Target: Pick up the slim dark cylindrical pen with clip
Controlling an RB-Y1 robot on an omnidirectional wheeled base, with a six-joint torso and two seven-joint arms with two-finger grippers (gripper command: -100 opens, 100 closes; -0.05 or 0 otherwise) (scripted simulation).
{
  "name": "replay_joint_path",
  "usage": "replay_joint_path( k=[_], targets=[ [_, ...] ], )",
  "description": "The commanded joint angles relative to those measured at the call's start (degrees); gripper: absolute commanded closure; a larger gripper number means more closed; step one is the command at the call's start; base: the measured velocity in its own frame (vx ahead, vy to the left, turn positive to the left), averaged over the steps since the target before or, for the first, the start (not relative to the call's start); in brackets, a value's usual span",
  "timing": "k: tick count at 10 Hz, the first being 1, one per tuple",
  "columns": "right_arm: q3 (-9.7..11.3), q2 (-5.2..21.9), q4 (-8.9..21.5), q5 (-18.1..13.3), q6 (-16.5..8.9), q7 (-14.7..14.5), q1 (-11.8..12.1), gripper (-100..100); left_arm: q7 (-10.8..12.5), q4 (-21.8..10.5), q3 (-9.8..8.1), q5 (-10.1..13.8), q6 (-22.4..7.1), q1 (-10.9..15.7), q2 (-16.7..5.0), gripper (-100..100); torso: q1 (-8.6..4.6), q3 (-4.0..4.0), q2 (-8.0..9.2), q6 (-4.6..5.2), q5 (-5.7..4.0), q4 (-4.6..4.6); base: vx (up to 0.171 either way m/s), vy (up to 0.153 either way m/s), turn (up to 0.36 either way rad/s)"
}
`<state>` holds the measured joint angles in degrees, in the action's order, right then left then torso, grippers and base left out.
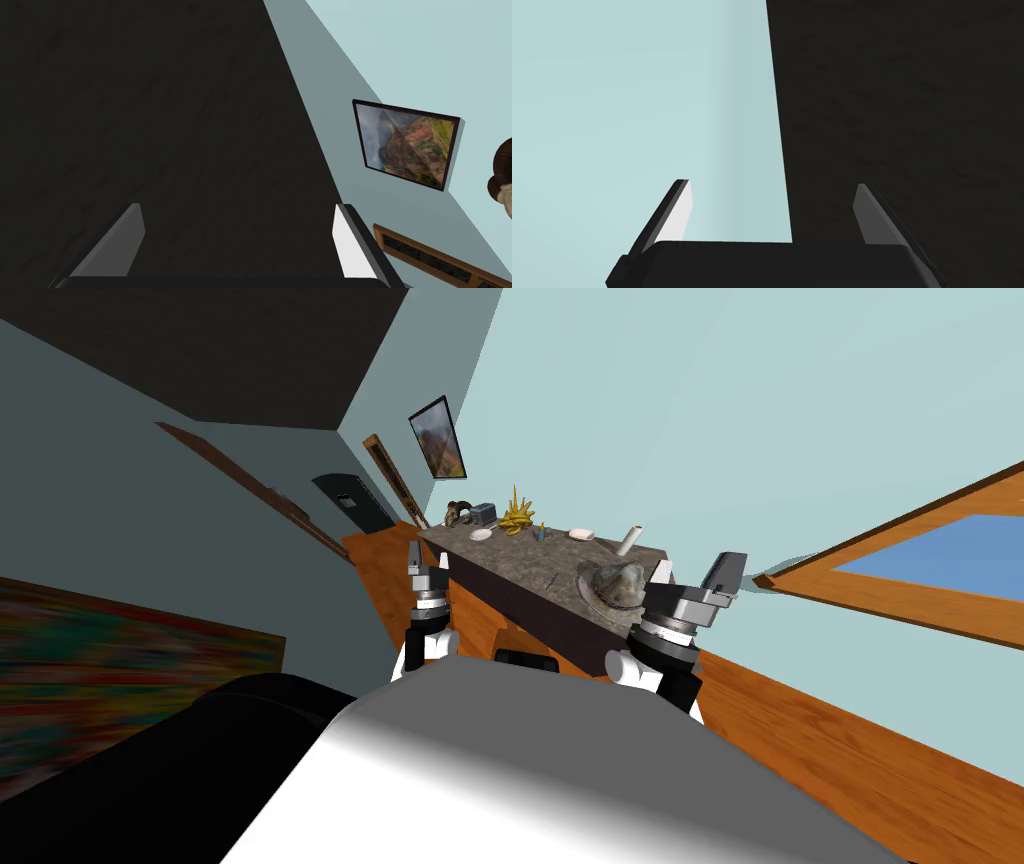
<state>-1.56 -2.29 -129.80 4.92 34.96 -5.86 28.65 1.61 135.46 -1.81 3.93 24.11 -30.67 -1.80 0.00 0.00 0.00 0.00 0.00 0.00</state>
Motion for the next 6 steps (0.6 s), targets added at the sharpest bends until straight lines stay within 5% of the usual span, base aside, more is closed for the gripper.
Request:
replay_joint_path(
  k=[1,6],
  targets=[
    [-0.1,2.2,0.2,-0.5,0.0,-0.4,0.7,-100,0.0,0.0,0.0,0.0,0.0,0.0,0.0,0,0.0,0.0,0.0,0.0,0.0,0.0,0.002,0.016,0.035],
    [-1.0,10.2,2.0,-4.8,0.3,-3.8,6.5,-100,0.0,0.0,0.01,0.0,0.0,0.0,0.0,0,0.27,0.0,0.0,-0.01,0.06,0.0,0.008,0.065,0.072]
  ],
)
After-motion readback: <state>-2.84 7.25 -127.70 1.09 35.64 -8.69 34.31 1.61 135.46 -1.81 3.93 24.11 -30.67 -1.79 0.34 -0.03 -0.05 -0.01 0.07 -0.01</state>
